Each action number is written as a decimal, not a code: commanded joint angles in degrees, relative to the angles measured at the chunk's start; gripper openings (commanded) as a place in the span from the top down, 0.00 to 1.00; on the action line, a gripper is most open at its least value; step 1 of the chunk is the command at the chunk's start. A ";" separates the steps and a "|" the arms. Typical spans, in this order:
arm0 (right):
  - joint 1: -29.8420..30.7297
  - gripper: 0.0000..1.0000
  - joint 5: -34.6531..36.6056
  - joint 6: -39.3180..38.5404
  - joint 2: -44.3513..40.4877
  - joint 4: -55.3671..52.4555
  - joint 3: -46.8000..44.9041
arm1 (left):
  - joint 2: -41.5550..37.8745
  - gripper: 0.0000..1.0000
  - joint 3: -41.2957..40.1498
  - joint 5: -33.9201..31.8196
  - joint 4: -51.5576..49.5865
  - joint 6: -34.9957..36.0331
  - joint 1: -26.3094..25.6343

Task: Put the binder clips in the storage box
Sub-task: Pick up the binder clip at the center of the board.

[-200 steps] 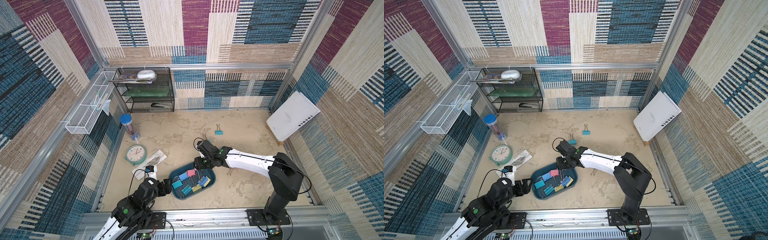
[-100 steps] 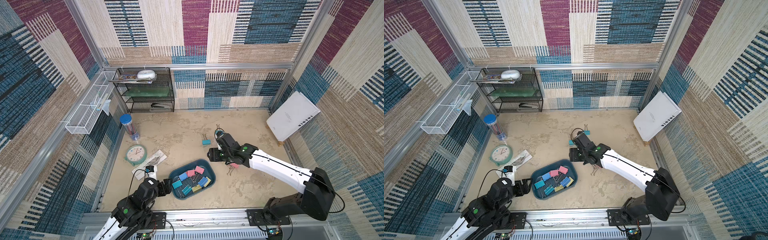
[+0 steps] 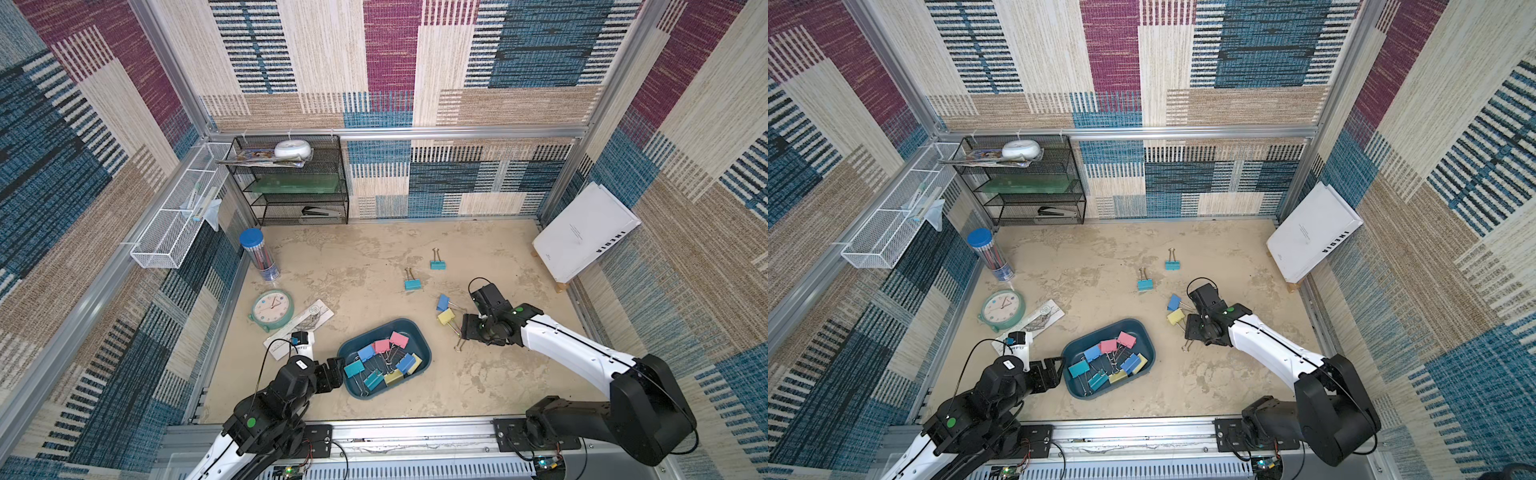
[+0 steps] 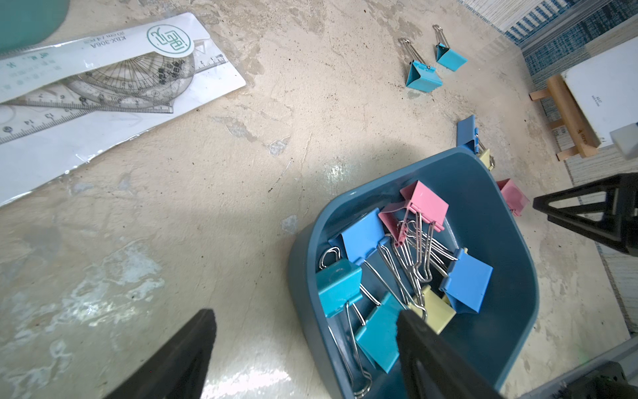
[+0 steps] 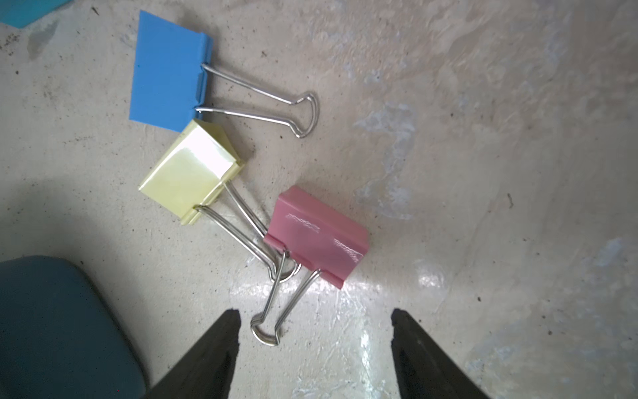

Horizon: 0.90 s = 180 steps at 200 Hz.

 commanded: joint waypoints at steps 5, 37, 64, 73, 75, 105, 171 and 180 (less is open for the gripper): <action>-0.35 0.27 -1.58 -0.19 2.66 3.67 0.10 | -0.07 0.14 -0.19 -0.10 0.76 0.41 -0.01; -0.80 0.27 -2.50 0.23 5.10 6.31 -0.90 | -0.36 0.14 -0.34 -0.10 0.76 0.45 -0.01; -1.30 0.27 -2.89 0.19 6.63 7.97 -0.75 | -0.32 0.14 -0.35 -0.14 0.76 0.48 -0.01; -1.67 0.27 -3.15 -0.15 7.51 8.39 -0.48 | -0.36 0.14 -0.35 -0.03 0.75 0.48 -0.01; -1.75 0.27 -3.23 -0.18 7.68 8.46 -0.48 | -0.37 0.14 -0.35 -0.05 0.76 0.42 -0.01; -2.25 0.27 -3.68 -0.74 10.43 9.79 1.02 | -0.37 0.14 -0.35 -0.22 0.76 0.45 -0.02; -3.07 0.28 -3.69 -2.54 15.72 8.43 4.44 | -0.36 0.14 -0.35 -0.03 0.76 0.44 -0.07; -3.13 0.31 -3.67 -2.61 15.85 8.45 4.10 | -0.31 0.14 -0.33 -0.07 0.77 0.42 -0.02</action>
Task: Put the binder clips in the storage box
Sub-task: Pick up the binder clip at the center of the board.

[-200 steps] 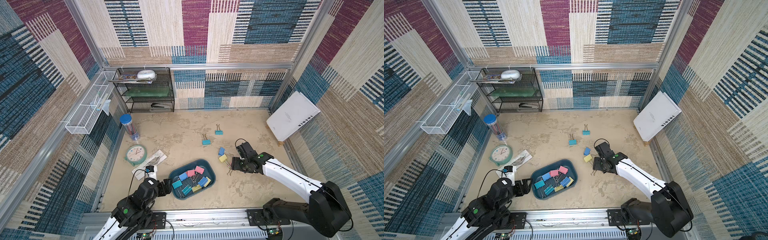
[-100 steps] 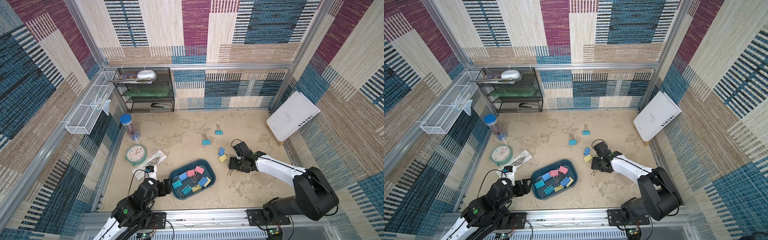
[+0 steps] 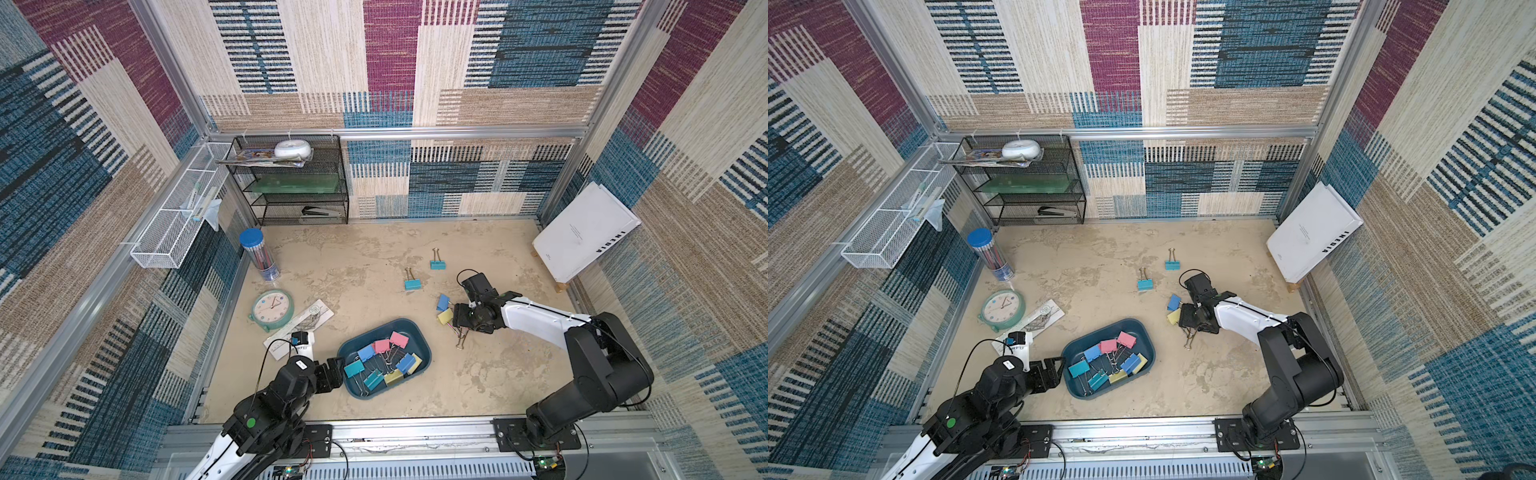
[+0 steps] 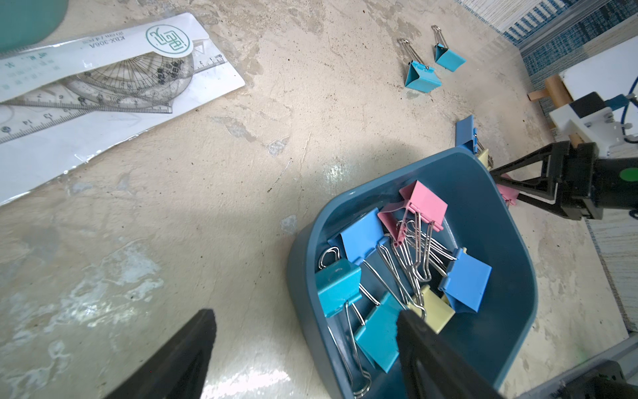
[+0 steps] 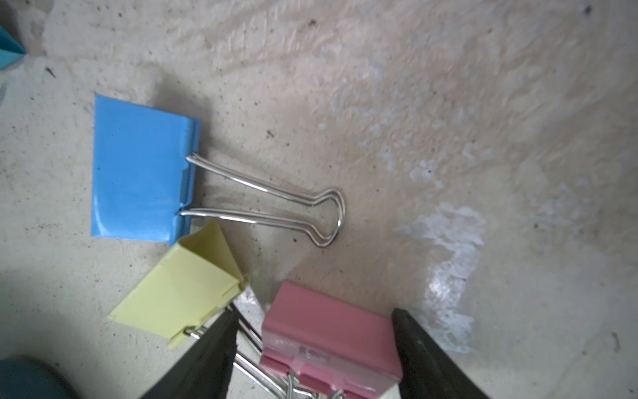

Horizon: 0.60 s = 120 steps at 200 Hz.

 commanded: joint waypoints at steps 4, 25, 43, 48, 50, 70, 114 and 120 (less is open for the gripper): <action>0.05 0.32 -0.80 -0.62 0.85 -0.89 -0.97 | -0.10 0.14 -0.20 -0.06 0.81 0.50 -0.02; 0.06 0.39 -0.43 -0.51 0.95 -0.55 -1.85 | -0.10 0.14 -0.20 -0.19 0.88 0.58 0.04; 0.03 0.45 0.55 -0.75 1.06 -0.80 -1.79 | -0.10 0.14 -0.23 -0.12 0.83 0.51 0.03; 0.01 0.46 0.68 -0.92 1.06 -1.00 -1.56 | -0.10 0.14 -0.32 -0.15 0.85 0.57 0.05; 0.05 0.46 0.84 -0.96 1.06 -1.09 -1.49 | -0.10 0.14 -0.27 -0.20 0.78 0.58 0.03; 0.04 0.49 2.94 -1.44 -0.16 -2.69 -0.35 | -0.11 0.14 -0.27 -0.19 0.85 0.49 -0.03; 0.91 0.54 2.41 -4.92 -6.79 -6.88 3.45 | -0.10 0.14 -0.33 -0.33 0.85 0.49 -0.01; 1.14 0.55 1.24 -5.29 -7.53 -7.69 4.22 | -0.07 0.14 -0.27 -0.30 0.85 0.42 0.02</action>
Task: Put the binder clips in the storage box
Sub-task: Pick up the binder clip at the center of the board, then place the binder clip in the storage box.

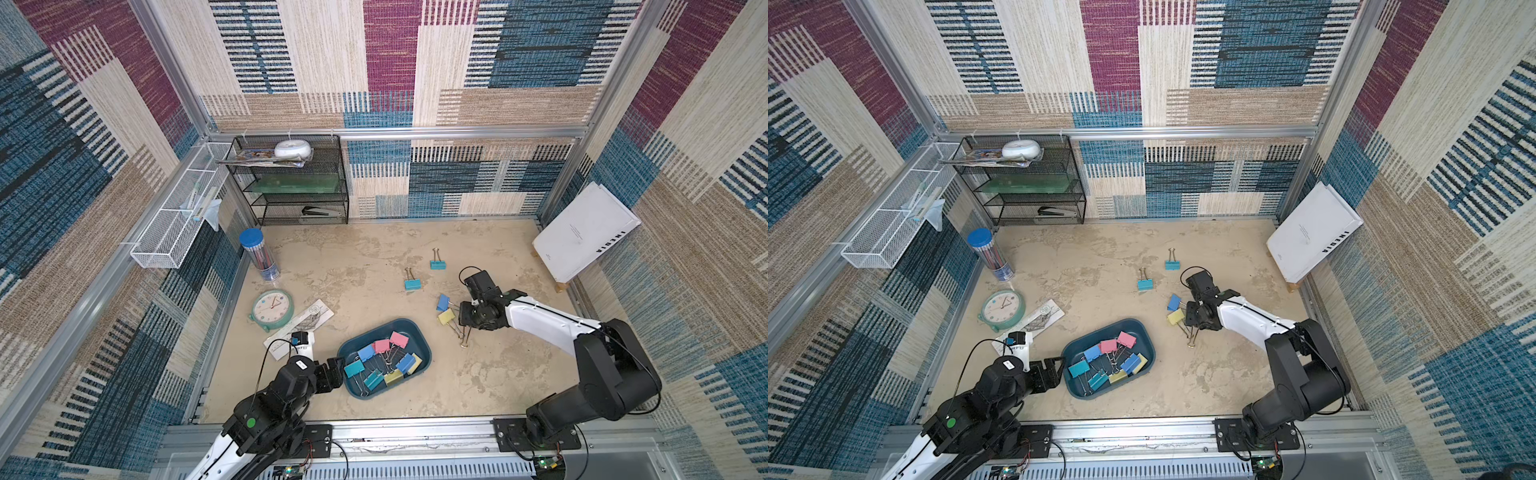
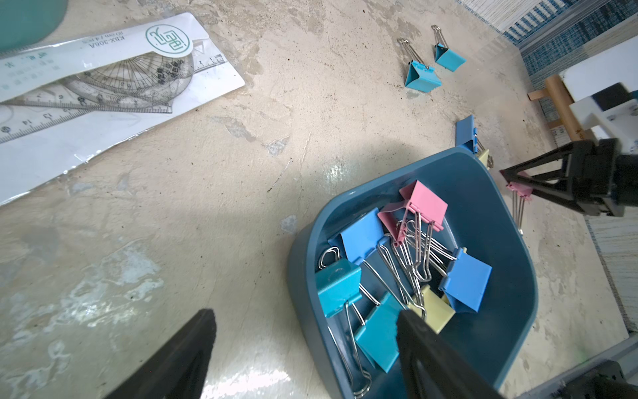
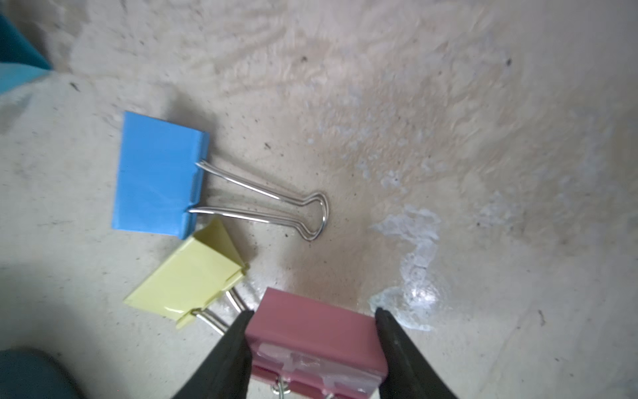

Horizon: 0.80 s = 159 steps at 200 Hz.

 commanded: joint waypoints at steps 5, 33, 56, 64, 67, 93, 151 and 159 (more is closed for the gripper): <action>1.55 0.55 -2.38 -2.87 -3.25 -3.93 2.62 | -0.02 0.14 -0.31 -0.28 0.84 0.41 0.05; 8.79 0.55 -4.86 -1.41 -5.00 -4.31 6.68 | -0.02 0.14 -0.33 -0.35 0.87 0.39 0.03; 16.47 0.54 -5.88 0.32 -1.94 -3.53 12.09 | 0.12 0.14 -0.18 -0.51 0.90 0.32 -0.03; 19.56 0.54 -5.81 0.50 -0.19 -3.02 14.16 | 0.17 0.14 -0.25 -0.47 0.88 0.31 -0.01; 20.45 0.54 -5.72 0.50 0.47 -2.84 14.82 | 0.16 0.14 -0.20 -0.47 0.87 0.31 0.04; 26.07 0.53 -6.66 0.82 6.09 -0.99 19.55 | 0.19 0.14 -0.23 -0.60 0.85 0.34 0.02; 27.04 0.53 -7.30 2.83 13.05 1.43 18.74 | 0.16 0.14 -0.33 -0.46 0.85 0.29 0.06; 27.11 0.52 -7.67 3.30 13.23 2.04 18.41 | 0.16 0.14 -0.33 -0.53 0.89 0.25 0.00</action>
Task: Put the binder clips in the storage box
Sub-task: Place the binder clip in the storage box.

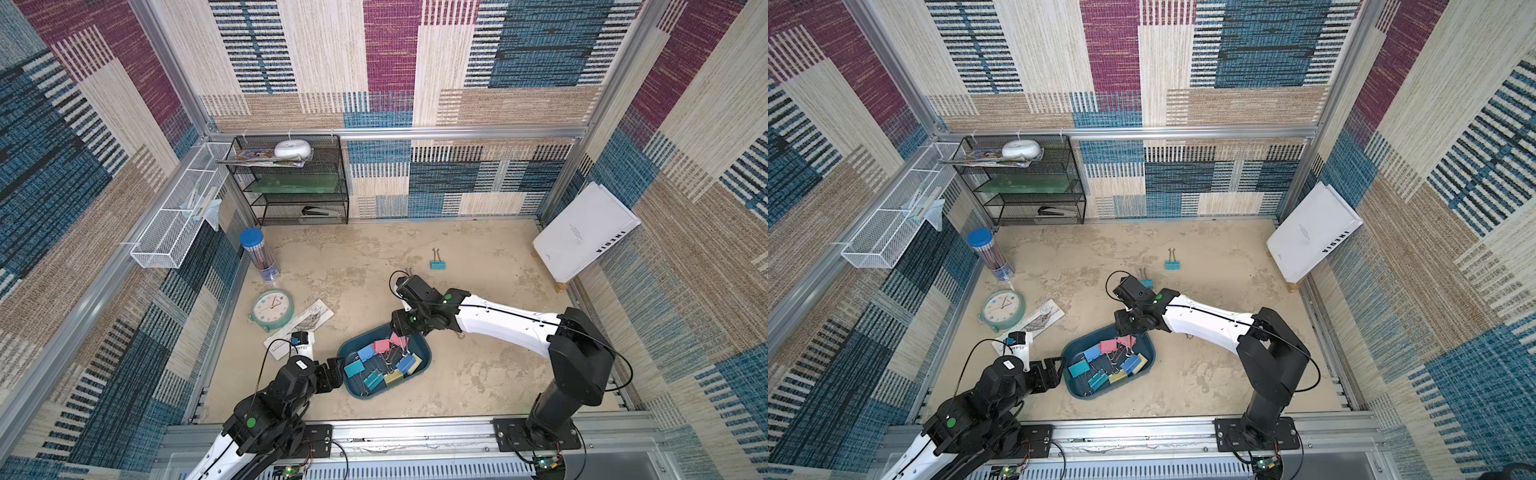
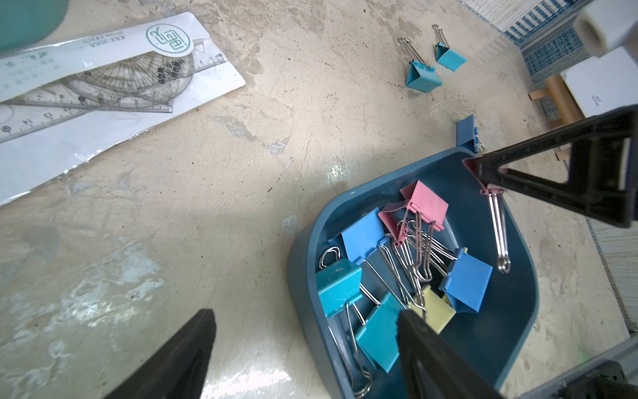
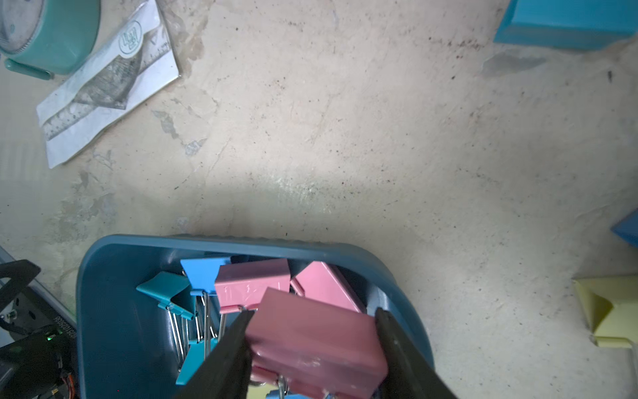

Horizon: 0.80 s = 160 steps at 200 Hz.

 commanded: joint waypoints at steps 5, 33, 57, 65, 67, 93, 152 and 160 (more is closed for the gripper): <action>0.43 0.52 -1.15 2.08 0.67 2.75 -0.89 | 0.05 0.14 -0.33 -0.48 0.85 0.28 0.00; 0.88 0.49 -1.83 2.96 1.96 3.52 -1.24 | 0.05 0.14 -0.33 -0.47 0.89 0.32 0.04; 1.17 0.38 -2.91 3.50 1.77 4.70 -1.93 | 0.04 0.14 -0.33 -0.61 0.80 0.26 0.03; 1.17 0.33 -2.48 3.50 1.52 4.63 -1.96 | 0.05 0.14 -0.30 -0.59 0.79 0.23 0.02; 1.17 0.32 -2.34 3.39 1.44 4.55 -1.98 | 0.09 0.14 -0.32 -0.55 0.88 0.23 0.02; 0.76 0.23 -0.32 1.86 -1.44 2.34 -1.83 | 0.05 0.14 -0.32 -0.48 0.92 0.30 0.01; -9.02 0.22 6.71 -10.86 -16.10 -0.50 -11.13 | 0.10 0.14 -0.25 -0.54 0.87 0.40 0.03; -11.23 0.23 7.64 -13.82 -17.79 0.02 -13.18 | 0.05 0.14 -0.21 -0.46 0.87 0.37 -0.03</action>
